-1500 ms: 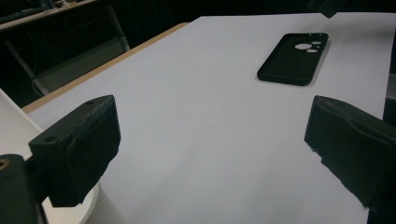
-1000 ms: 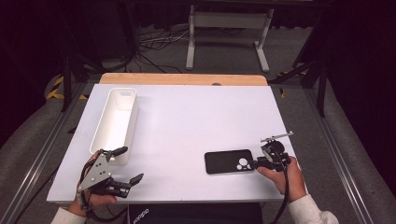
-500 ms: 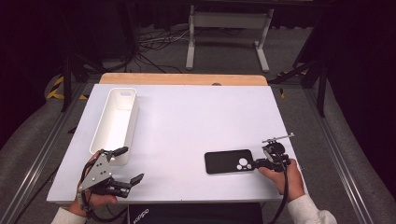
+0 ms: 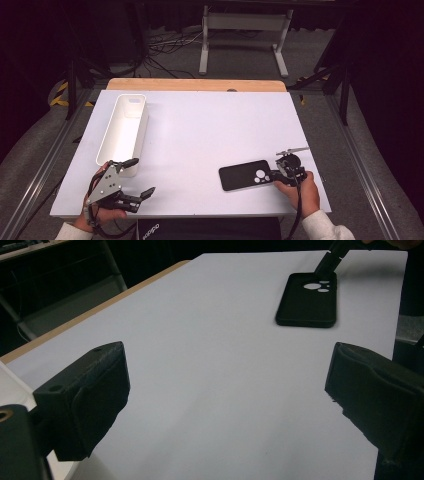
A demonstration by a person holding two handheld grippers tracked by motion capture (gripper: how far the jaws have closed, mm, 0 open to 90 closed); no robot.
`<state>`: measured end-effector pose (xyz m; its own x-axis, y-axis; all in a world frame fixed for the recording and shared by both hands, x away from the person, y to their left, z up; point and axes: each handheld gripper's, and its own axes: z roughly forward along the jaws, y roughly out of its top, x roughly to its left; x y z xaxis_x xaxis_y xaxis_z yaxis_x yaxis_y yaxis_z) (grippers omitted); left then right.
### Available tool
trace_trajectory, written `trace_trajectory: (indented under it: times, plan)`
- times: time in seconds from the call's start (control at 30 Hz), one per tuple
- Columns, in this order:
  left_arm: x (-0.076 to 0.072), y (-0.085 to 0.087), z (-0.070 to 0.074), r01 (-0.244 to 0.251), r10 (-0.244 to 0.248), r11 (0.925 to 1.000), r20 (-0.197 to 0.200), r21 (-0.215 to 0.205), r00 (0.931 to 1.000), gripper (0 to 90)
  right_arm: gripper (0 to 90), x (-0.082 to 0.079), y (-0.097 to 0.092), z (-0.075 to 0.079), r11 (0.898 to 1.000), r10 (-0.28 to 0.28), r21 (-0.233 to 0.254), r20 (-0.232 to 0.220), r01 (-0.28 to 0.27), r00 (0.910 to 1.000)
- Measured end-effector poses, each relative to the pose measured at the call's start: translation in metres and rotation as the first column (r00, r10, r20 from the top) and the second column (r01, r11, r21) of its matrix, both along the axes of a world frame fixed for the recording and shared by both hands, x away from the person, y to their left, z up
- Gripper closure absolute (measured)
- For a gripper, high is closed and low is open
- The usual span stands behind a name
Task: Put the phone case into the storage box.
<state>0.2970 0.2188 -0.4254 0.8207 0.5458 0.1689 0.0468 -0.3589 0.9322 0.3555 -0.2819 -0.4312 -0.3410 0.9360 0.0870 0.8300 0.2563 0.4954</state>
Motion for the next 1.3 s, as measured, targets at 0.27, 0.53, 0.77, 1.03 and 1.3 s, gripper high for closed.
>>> trace_trajectory:
  times: [0.27, 0.53, 0.77, 1.03, 1.3]
  plan:
    - [0.001, -0.001, 0.0, 0.002, -0.002, 1.0, -0.007, 0.009, 1.0, 5.0, 86.5, -0.006, -0.003, -0.004, 0.999, -0.032, 0.031, 0.057, 0.031, 0.9978]
    - [0.002, -0.002, 0.0, 0.004, -0.004, 0.9999, -0.011, 0.01, 0.9999, 5.5, 87.4, -0.01, -0.003, -0.001, 0.996, -0.057, 0.074, 0.147, 0.047, 0.9876]
    - [0.002, -0.005, 0.001, -0.005, 0.005, 1.0, -0.008, 0.006, 1.0, 6.4, 88.5, -0.01, 0.006, 0.006, 0.999, -0.022, 0.034, 0.243, 0.014, 0.9698]
    - [0.005, -0.012, 0.004, 0.003, -0.003, 1.0, -0.013, 0.005, 0.9999, 6.5, 88.6, -0.008, 0.01, 0.016, 1.0, 0.017, -0.012, 0.354, -0.014, 0.935]
    - [0.018, -0.037, 0.017, 0.023, -0.023, 0.9996, -0.006, 0.019, 0.9997, 9.1, 88.6, -0.005, 0.015, 0.033, 0.999, 0.037, -0.01, 0.478, -0.037, 0.8777]
